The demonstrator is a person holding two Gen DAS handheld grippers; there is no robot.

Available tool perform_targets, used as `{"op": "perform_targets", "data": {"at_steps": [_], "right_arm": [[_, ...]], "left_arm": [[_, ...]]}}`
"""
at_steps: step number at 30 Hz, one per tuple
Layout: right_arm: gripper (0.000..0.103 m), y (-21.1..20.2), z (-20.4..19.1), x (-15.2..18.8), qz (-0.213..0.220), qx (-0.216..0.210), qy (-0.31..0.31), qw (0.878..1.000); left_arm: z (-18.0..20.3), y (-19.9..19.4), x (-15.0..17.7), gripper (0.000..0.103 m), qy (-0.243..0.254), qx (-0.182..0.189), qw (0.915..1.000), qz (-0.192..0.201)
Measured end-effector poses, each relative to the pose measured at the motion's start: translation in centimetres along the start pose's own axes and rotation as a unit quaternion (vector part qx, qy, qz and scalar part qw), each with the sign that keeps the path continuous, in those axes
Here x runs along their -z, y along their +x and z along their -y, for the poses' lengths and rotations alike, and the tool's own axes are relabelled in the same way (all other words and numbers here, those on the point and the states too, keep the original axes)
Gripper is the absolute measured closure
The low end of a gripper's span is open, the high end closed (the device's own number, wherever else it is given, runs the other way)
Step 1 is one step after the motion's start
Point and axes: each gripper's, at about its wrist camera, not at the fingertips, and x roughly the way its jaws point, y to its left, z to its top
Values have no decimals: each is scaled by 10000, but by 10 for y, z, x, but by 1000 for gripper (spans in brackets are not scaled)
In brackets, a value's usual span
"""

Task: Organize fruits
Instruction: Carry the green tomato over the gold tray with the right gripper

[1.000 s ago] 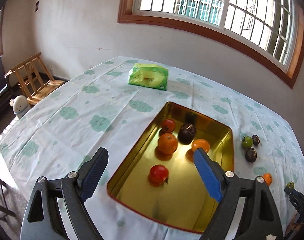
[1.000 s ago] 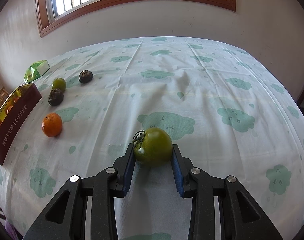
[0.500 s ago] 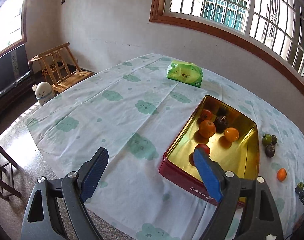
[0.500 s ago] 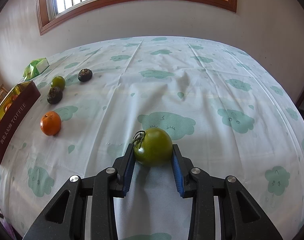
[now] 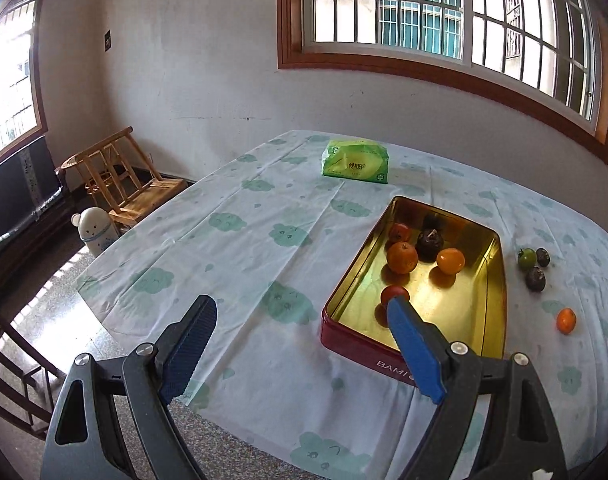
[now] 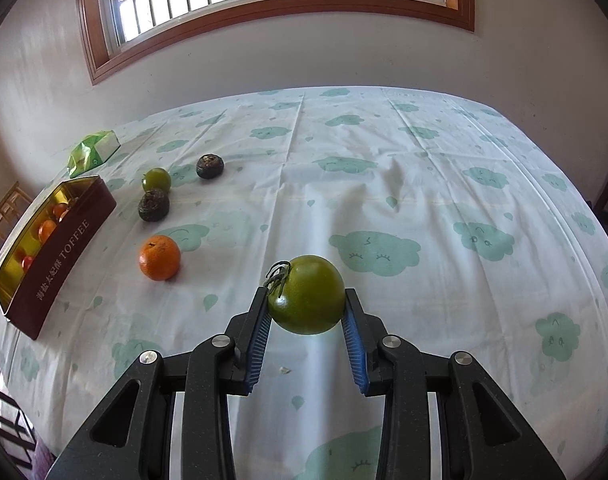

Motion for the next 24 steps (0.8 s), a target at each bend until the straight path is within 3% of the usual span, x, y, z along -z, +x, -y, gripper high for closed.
{"op": "perform_targets", "data": {"at_steps": [12, 24], "right_arm": [[67, -42, -87, -1, 268, -551, -722, 9955], [67, -75, -170, 7, 463, -1118, -1418, 9825]], "left_arm": [[-3, -16, 7, 18, 242, -19, 9996, 162], [-10, -28, 17, 16, 463, -57, 9986, 230]]}}
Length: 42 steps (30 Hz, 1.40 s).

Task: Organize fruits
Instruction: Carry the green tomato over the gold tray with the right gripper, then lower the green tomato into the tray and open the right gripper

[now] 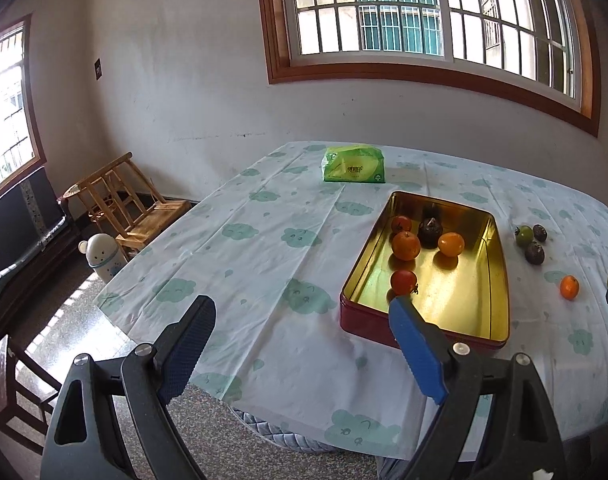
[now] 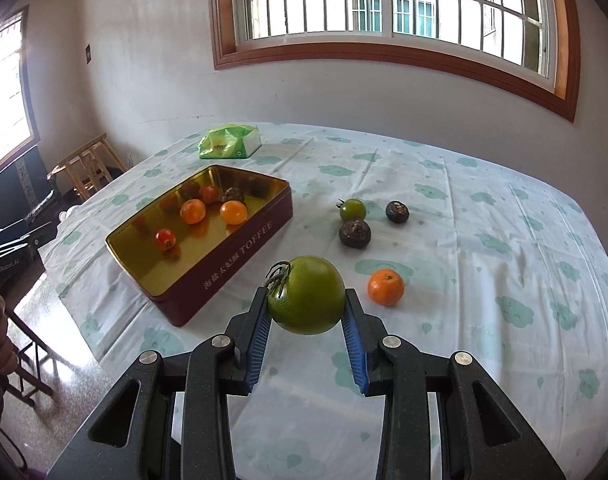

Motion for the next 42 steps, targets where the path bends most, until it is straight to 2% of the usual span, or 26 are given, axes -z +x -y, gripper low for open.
{"op": "perform_targets", "data": {"at_steps": [8, 14, 22, 30, 37, 42], "right_arm": [[67, 4, -49, -7, 32, -580, -239, 9980], [67, 10, -69, -22, -3, -977, -199, 9950], [66, 50, -94, -44, -404, -1190, -289, 9917], [66, 105, -125, -56, -843, -980, -622, 9897], [66, 142, -134, -58, -1198, -711, -713, 9877], [66, 153, -135, -56, -1279, -646, -663, 9875]], "left_arm": [[-1, -21, 7, 10, 165, -20, 9998, 94], [3, -44, 13, 8, 308, 55, 9991, 276], [2, -56, 15, 3, 446, 58, 9983, 357], [-4, -54, 16, 3, 428, 78, 9988, 224], [-4, -56, 16, 3, 475, 113, 9987, 171], [-2, -53, 17, 3, 522, 130, 9985, 123]]}}
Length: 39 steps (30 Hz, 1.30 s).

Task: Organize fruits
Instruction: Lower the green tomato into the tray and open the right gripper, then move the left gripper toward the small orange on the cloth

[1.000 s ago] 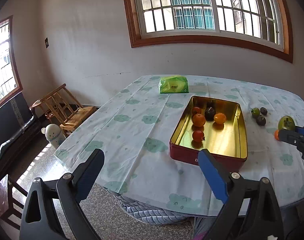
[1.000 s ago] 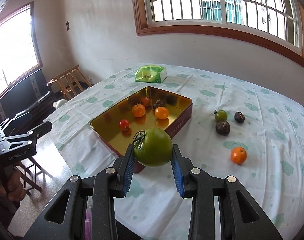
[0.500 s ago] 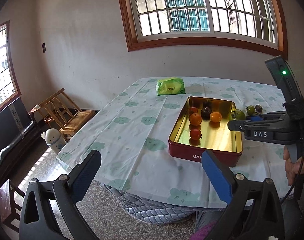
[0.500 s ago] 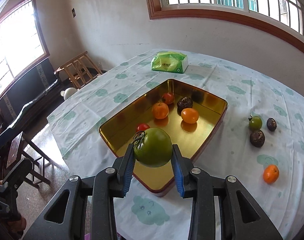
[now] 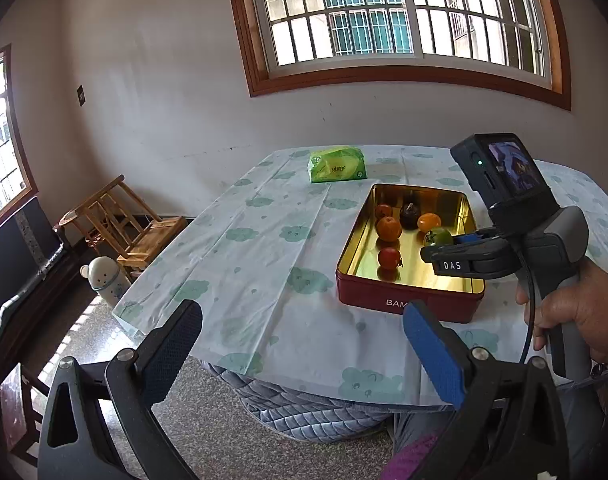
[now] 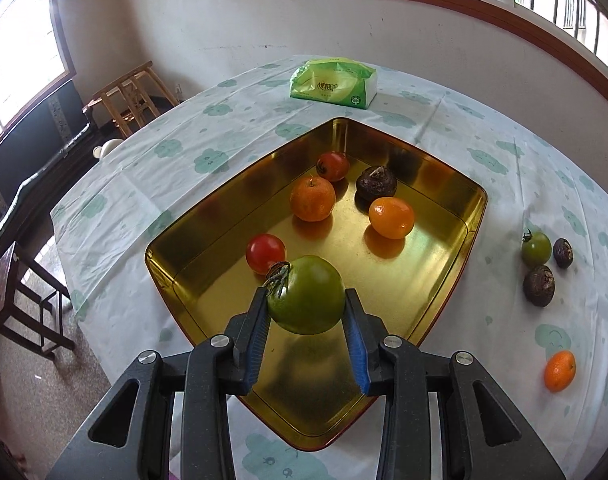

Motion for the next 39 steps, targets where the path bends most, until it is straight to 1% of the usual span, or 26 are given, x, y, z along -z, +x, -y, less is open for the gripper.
{"op": "perform_targets", "data": {"at_steps": [16, 19, 25, 30, 34, 37, 39], "right_arm": [[65, 10, -10, -6, -37, 130, -74, 9999], [65, 10, -10, -6, -4, 94, -31, 10000], [65, -2, -8, -8, 246, 23, 10, 9997], [65, -23, -4, -2, 586, -130, 123, 9981], [65, -47, 4, 16, 949, -300, 311, 9945], [65, -66, 13, 34, 1194, -301, 396, 9916], [65, -78, 23, 50, 1331, -178, 412, 9901]], "left_arm": [[-1, 0, 3, 3, -16, 25, 10000, -69], [0, 2, 5, 3, -17, 29, 10000, -91], [1, 2, 6, 3, -12, 42, 9999, -127], [1, 2, 5, 3, -15, 50, 9999, -138], [2, 2, 5, 3, -1, 46, 9999, -146], [4, 1, 5, 3, 25, 55, 9999, -161], [6, 0, 4, 2, 54, 56, 9999, -149]]}}
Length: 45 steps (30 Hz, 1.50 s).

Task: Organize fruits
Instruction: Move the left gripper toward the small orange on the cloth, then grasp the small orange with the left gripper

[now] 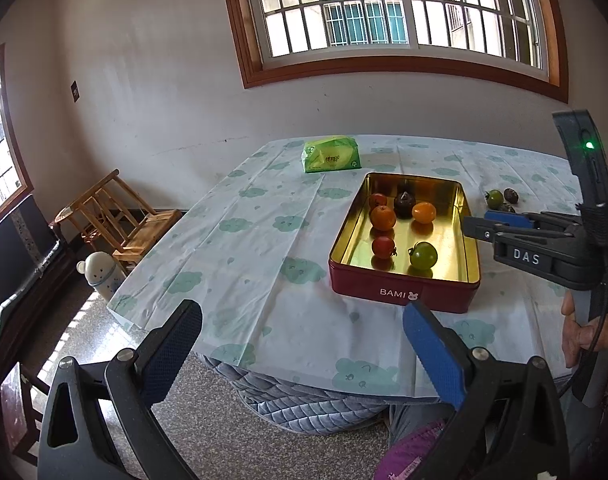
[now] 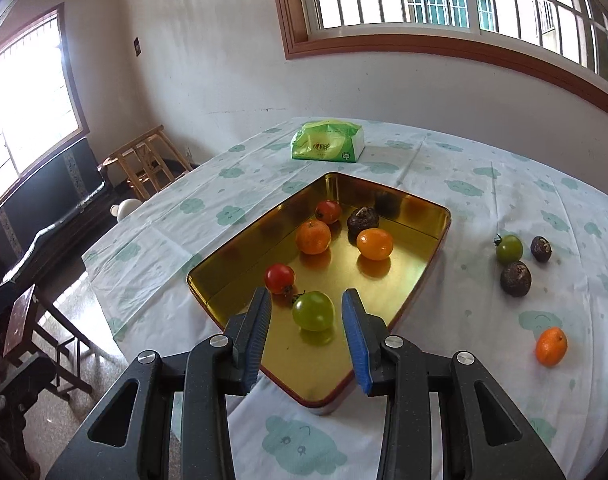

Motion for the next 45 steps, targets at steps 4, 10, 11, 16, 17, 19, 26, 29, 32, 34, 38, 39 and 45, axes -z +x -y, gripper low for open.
{"op": "perform_targets", "data": {"at_steps": [4, 10, 11, 16, 17, 19, 26, 29, 32, 34, 38, 39, 45], "right_arm": [[65, -31, 37, 24, 160, 334, 143, 9992], [65, -61, 127, 58, 72, 1224, 667, 9902], [65, -65, 143, 63, 39, 1418, 754, 9870], [65, -81, 218, 83, -182, 2257, 1162, 9671], [65, -84, 229, 87, -218, 2385, 1220, 9632], [65, -88, 250, 93, -254, 2585, 1330, 9565], [65, -88, 299, 111, -509, 2874, 1510, 9445], [64, -87, 313, 118, -529, 2775, 1703, 9440], [64, -88, 319, 119, -436, 2622, 1865, 9458], [63, -87, 319, 120, -423, 2537, 1849, 9485], [62, -83, 312, 120, -397, 2440, 1629, 9552], [62, -83, 310, 119, -382, 2416, 1579, 9567], [62, -86, 305, 120, -252, 2299, 1463, 9618]], "left_arm": [[6, -1, -3, 3, 54, 41, 10000, 13], [25, -2, -10, 3, 253, 171, 9995, 17], [30, -1, -11, 3, 300, 200, 9993, 22], [60, 3, -20, 3, 610, 385, 9974, -6], [67, 4, -22, 3, 680, 423, 9968, -8], [82, 4, -26, 3, 827, 492, 9954, 6], [145, 14, -43, 3, 1243, 1461, 9811, -239], [181, 25, -54, 3, 1233, 2159, 9671, -535], [216, 45, -67, 3, 1072, 2740, 9520, -841], [241, 62, -74, 3, 991, 2932, 9466, -902], [289, 108, -84, 20, 1076, 2857, 9462, -1074], [299, 121, -84, 26, 1112, 2845, 9446, -1203], [340, 177, -77, 49, 1136, 2703, 9408, -1702]]}}
